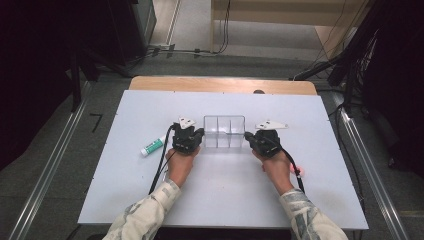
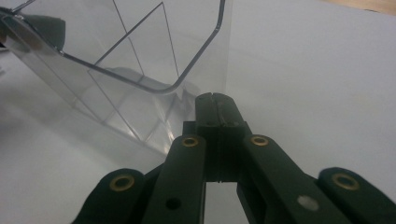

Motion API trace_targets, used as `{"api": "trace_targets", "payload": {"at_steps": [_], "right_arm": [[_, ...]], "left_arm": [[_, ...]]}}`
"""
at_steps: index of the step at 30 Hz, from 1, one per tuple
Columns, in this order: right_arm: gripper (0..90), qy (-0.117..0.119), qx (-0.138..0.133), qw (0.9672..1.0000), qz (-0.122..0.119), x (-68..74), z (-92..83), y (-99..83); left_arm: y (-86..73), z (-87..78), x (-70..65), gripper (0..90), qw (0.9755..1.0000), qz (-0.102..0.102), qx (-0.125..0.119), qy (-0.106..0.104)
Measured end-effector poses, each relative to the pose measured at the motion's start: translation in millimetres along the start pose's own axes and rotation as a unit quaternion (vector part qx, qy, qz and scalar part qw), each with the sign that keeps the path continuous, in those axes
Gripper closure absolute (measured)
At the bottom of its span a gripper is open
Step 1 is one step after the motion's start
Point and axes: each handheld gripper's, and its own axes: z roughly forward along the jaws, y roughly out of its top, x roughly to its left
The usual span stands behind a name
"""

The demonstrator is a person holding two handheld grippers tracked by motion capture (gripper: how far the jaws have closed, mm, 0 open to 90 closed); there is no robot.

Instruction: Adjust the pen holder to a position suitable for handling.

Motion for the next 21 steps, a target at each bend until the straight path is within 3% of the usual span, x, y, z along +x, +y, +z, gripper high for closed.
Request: {"api": "trace_targets", "payload": {"at_steps": [8, 15, 21], "right_arm": [[88.1, -0.007, -0.001, 0.9999, 0.014, -3.0, 5.1, 4.8], [88.0, -0.006, -0.002, 0.9999, 0.014, -4.8, 6.2, 5.1], [83.9, -0.020, -0.009, 0.9997, 0.004, -7.3, -1.7, 4.8]], "left_arm": [[3.9, 6.2, 2.3, 90.0, 0.9998, -0.018, -0.002, -0.003], [3.3, 6.7, 1.5, 90.0, 0.9999, -0.011, -0.005, 0.000], [2.4, -4.6, 4.9, 85.8, 0.9989, 0.016, -0.010, 0.042]]}}
